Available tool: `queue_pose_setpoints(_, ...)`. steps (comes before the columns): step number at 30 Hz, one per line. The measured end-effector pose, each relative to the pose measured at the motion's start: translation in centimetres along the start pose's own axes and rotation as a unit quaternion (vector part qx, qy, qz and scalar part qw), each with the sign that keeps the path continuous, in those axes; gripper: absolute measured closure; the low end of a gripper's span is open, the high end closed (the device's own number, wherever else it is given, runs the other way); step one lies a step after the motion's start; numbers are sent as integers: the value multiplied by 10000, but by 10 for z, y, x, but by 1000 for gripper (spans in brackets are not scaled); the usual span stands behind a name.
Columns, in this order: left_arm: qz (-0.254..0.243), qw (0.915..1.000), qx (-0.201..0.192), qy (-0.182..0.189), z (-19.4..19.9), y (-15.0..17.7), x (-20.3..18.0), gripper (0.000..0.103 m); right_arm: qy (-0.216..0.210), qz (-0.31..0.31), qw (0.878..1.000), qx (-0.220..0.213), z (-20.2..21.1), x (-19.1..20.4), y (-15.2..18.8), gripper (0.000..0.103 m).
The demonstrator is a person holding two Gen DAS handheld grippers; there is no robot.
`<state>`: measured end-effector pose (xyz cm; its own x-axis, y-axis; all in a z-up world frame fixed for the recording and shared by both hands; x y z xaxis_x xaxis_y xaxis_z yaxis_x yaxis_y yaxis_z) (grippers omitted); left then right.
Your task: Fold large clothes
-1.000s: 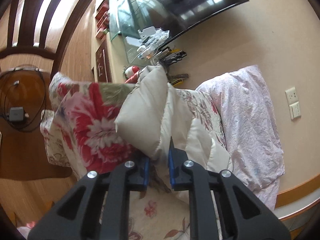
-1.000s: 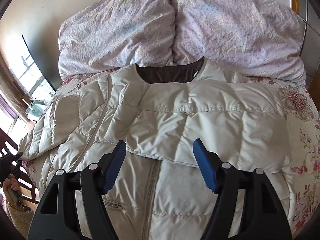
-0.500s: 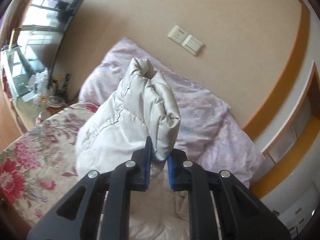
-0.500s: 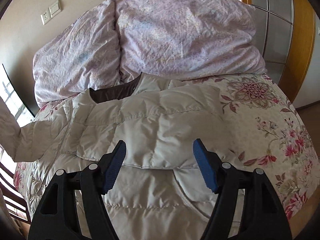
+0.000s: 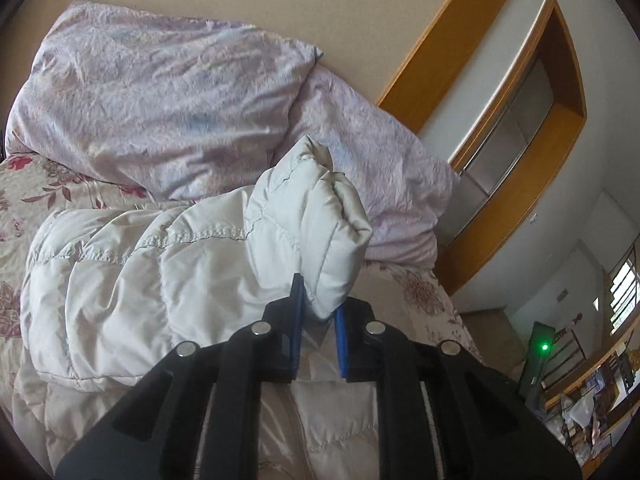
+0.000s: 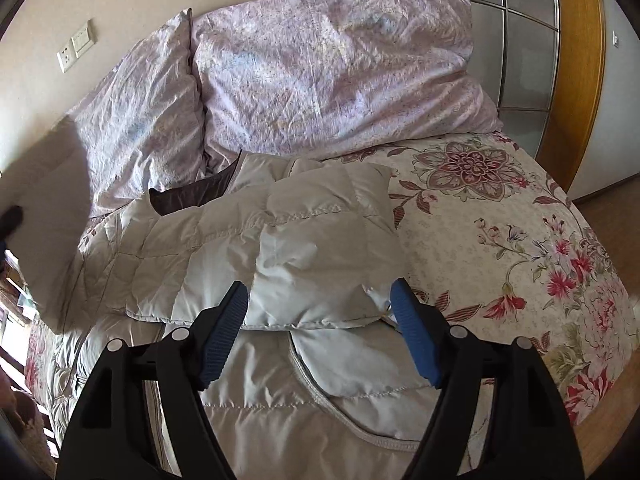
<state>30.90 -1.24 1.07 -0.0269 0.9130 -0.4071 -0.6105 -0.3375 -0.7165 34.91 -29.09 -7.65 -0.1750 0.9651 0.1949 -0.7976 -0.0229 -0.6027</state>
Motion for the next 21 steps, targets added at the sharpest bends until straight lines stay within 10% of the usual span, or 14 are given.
queue_pose_setpoints(5, -264, 9983, 493, -169, -47, 34, -7, 81, 28, 42, 10000, 26, -3, 1, 1, 28)
queue_pose_setpoints(10, -480, 9919, 1172, -88, -75, 76, -16, 34, -16, -2, 10000, -11, -2, 6, -2, 28)
queue_pose_setpoints(14, -594, 9942, 896, 41, -46, 66, -12, 20, -232, 289, 9993, -75, 0, 32, -5, 28)
queue_pose_setpoints(21, -464, 9881, 260, -1442, 3, 18, 101, 17, -990, 1193, 9878, -127, -12, 125, -10, 36)
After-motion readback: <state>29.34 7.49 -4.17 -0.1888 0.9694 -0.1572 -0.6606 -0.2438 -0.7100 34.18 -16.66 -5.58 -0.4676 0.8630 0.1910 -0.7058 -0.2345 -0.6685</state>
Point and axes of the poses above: each gripper's, at about its wrist camera, not at the fingertips, and z roughly against the way its jaws point, x to its left, y to its underside, the point moved 9 cm from there along -z, roughly the way its jaws point, and after that the axes turned 7 degrees about -y, right-handed, at the moved point
